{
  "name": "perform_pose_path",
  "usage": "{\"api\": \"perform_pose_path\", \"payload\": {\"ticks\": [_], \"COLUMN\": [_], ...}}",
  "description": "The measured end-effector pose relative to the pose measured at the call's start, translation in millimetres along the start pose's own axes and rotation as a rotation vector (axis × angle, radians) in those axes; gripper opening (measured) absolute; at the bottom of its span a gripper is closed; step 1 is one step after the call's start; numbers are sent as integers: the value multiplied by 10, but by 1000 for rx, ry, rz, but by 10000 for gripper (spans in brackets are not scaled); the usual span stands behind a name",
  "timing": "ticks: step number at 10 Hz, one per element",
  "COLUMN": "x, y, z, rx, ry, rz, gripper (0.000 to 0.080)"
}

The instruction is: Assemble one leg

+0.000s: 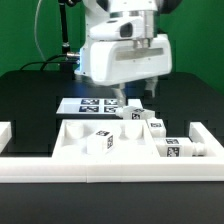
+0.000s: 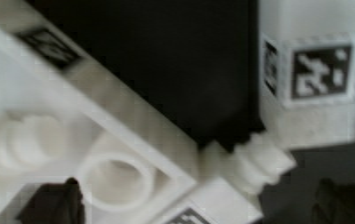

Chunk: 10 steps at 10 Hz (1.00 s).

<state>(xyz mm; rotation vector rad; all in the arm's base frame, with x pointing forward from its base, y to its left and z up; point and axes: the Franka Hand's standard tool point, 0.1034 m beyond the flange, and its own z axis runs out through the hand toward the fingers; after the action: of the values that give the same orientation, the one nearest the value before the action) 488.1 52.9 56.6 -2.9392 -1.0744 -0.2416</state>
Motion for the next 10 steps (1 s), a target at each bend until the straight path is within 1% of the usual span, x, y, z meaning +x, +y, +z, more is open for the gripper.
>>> {"api": "perform_pose_path", "payload": {"ticks": [1,3,4,5,7,8,9,10], "x": [1,-1,-10,25,-133,-204,-256,-300], "y": [-26,-24,-154,-225,-370,-383,-355,-264], "z": [21,20,32,11,-14,-30,-68,-102], "rx": [4,5,56,69,58,55,69,79], "ry": [-5,-6,-96,-144,-272,-344,-412,-439], "rz": [-13,-11,22,55,168,148,138,122], "gripper": [649,649,649,649,649,649,649,649]}}
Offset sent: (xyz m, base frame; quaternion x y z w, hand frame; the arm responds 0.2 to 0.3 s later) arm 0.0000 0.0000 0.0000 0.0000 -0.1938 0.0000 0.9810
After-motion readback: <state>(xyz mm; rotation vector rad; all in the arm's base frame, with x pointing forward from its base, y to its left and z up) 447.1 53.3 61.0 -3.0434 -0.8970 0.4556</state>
